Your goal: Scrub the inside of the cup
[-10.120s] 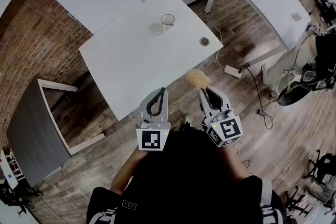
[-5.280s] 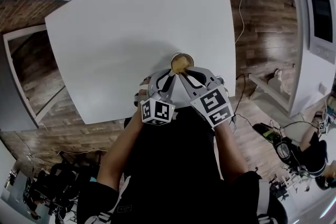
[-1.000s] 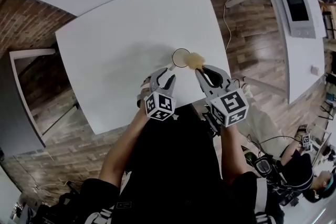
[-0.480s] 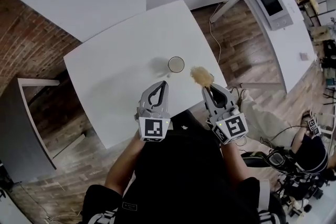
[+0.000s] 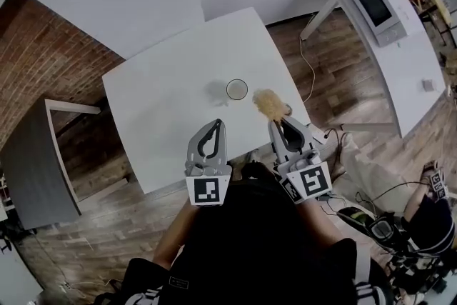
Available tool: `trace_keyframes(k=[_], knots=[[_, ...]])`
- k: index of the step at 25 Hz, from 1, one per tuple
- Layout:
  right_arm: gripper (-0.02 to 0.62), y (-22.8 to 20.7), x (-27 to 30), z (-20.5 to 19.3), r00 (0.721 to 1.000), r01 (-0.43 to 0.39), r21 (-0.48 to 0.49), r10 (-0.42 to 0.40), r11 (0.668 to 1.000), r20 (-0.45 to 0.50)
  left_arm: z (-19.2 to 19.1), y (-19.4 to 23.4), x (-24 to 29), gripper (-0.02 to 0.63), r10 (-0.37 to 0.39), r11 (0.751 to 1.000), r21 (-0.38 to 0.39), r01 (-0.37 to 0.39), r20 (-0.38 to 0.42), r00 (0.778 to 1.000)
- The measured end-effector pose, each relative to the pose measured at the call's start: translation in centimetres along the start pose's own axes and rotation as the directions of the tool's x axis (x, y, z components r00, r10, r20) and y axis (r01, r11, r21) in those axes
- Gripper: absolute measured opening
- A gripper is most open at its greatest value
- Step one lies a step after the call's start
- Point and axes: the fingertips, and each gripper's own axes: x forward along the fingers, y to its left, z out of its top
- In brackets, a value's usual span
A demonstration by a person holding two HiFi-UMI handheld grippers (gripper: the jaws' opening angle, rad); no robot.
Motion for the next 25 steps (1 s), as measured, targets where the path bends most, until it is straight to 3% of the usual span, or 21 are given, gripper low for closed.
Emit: trace_keyframes(k=[10,18,25], knots=[[0.035,-1.2,-1.1,-1.0,0.999,-0.051,0.005,0.051,0.999,-0.016,0.2,-2.2,-0.4,0.003,0.057,0.997,0.056,-0.056,-0.012,0.998],[0.035,-1.7,-1.6,-0.5,0.998,-0.056,-0.001,0.056,0.998,-0.008,0.8,-2.8,0.5,0.005,0.043,0.997,0.057,-0.043,-0.003,0.999],[0.035,-1.3,-1.8,-0.8,0.998,-0.061,-0.033,0.061,0.998,-0.02,0.9,-2.9,0.5,0.005,0.031,0.994,0.108,-0.03,0.0,1.0]])
